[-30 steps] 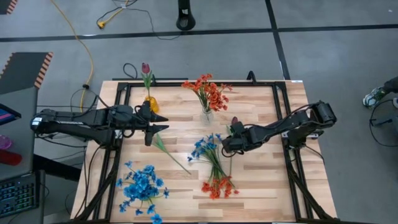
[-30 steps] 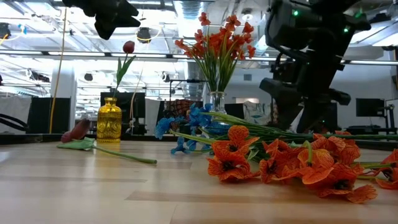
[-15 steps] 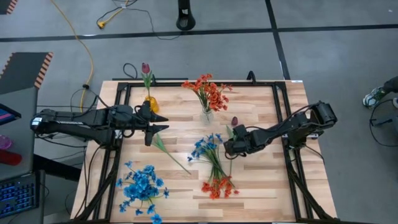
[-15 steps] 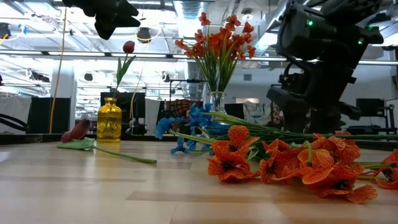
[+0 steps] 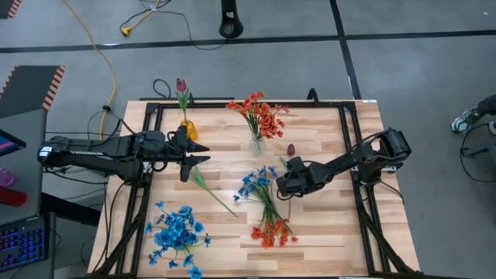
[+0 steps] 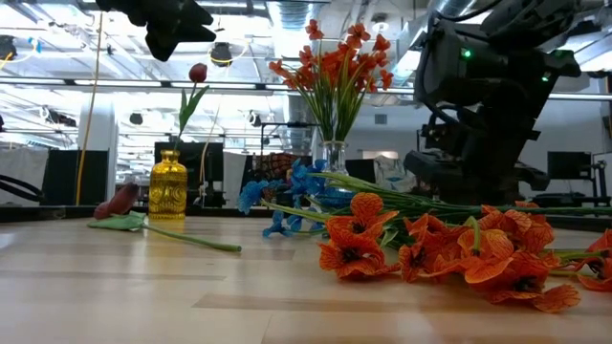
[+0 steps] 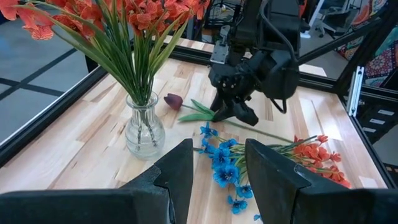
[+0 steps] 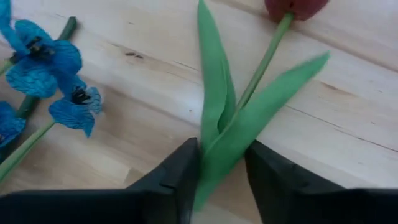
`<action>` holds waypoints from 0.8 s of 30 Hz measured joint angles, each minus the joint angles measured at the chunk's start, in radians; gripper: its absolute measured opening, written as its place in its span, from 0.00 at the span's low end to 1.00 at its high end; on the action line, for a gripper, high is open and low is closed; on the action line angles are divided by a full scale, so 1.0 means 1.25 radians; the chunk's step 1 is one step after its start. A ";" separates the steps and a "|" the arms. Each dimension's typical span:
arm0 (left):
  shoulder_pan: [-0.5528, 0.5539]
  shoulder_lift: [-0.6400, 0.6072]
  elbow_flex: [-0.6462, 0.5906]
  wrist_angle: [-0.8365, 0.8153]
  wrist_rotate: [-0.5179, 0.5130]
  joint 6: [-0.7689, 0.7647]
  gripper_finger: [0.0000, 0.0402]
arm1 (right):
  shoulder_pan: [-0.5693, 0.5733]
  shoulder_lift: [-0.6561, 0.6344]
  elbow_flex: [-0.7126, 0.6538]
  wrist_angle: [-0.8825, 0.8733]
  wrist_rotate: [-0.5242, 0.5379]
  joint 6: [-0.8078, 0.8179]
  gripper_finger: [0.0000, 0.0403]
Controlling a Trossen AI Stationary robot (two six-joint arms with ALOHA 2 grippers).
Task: Sort flowers into vase by color
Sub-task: Put the right red flower into the yellow vase
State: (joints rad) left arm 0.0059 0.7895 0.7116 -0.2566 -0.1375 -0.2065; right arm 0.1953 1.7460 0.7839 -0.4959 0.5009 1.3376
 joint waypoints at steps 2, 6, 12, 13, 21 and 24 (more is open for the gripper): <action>0.000 0.000 0.000 0.000 0.000 -0.007 0.33 | 0.004 0.004 0.008 -0.003 -0.002 -0.007 0.34; 0.000 0.000 0.000 0.001 0.000 -0.013 0.33 | 0.016 -0.025 0.024 -0.009 0.001 -0.042 0.21; 0.000 0.000 0.000 0.001 0.000 -0.012 0.33 | 0.017 -0.102 0.030 -0.019 -0.004 -0.093 0.08; 0.000 0.000 0.000 0.001 0.000 -0.012 0.33 | 0.017 -0.112 0.030 -0.021 -0.003 -0.095 0.08; 0.000 0.000 0.000 0.022 -0.012 0.017 0.33 | 0.017 -0.216 0.030 -0.029 0.001 -0.158 0.08; 0.000 0.000 0.000 0.045 -0.010 0.038 0.33 | 0.023 -0.267 0.030 -0.026 0.000 -0.195 0.08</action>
State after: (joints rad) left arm 0.0055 0.7892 0.7116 -0.2006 -0.1499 -0.1592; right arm 0.2236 1.4117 0.8218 -0.5285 0.5003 1.0943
